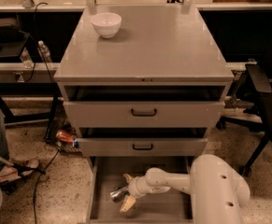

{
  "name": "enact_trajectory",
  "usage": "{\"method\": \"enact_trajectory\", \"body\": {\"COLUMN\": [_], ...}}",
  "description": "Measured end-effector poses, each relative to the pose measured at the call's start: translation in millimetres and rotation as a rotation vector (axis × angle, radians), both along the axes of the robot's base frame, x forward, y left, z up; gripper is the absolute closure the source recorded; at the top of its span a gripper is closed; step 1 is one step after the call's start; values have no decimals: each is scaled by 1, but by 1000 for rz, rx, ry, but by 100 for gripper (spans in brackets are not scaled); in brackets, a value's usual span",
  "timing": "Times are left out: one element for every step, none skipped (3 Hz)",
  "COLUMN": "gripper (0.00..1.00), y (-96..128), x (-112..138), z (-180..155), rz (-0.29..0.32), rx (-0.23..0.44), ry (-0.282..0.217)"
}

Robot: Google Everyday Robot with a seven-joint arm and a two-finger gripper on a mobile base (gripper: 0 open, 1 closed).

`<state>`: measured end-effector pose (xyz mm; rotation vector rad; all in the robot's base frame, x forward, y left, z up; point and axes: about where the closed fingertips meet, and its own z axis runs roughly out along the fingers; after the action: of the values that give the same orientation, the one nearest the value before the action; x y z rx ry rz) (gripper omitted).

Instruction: Pick redbull can from bottom drawer and place on counter

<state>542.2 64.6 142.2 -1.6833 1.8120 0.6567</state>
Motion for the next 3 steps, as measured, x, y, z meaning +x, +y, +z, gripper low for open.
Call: {"method": "enact_trajectory", "body": {"gripper": [3, 24, 47], "y": [-4, -7, -8], "x": [1, 0, 0], "z": [-25, -31, -28], "rz": [-37, -52, -52], "rx": [-32, -39, -39], "ry": [16, 20, 20]}}
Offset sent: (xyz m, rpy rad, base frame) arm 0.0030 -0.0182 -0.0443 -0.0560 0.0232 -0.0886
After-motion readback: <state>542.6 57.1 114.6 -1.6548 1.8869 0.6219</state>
